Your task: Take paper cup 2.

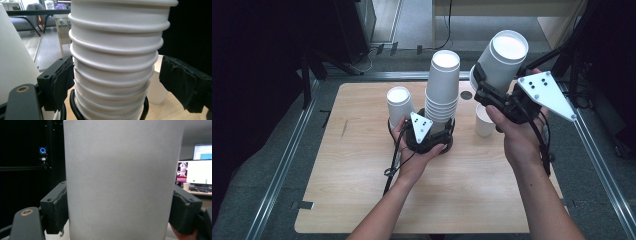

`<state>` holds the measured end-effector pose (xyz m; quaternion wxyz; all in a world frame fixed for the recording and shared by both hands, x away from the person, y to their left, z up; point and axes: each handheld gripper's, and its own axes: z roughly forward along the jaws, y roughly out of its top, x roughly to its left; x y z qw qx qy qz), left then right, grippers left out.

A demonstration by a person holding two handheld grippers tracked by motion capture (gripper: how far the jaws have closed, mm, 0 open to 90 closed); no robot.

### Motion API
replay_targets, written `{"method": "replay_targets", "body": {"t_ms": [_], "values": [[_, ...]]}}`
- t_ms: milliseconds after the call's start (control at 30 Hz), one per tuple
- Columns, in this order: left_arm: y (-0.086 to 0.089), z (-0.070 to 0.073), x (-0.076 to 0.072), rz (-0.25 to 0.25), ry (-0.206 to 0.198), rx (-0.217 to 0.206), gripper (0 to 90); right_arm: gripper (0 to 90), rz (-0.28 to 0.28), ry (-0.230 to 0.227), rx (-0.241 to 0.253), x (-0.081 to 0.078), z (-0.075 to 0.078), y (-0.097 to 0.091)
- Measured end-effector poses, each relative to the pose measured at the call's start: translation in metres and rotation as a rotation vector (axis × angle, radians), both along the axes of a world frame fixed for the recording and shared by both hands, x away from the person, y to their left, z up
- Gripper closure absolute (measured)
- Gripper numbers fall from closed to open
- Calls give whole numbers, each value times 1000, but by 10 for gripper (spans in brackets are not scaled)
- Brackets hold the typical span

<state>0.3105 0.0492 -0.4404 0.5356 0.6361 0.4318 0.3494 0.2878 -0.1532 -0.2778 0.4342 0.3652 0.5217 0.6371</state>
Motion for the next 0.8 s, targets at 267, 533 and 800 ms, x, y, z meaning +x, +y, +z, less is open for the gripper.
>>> {"method": "replay_targets", "body": {"t_ms": [267,533,800], "values": [[3,-4,-15,-54,31,1,57,177,-13,25,-14,-4,-21,-9],[13,-8,-29,-112,46,0,22,177,-31,60,-17,-5,-42,-19],[27,-10,-44,-130,51,-6,9,176,-28,105,-41,-15,-76,-26]]}}
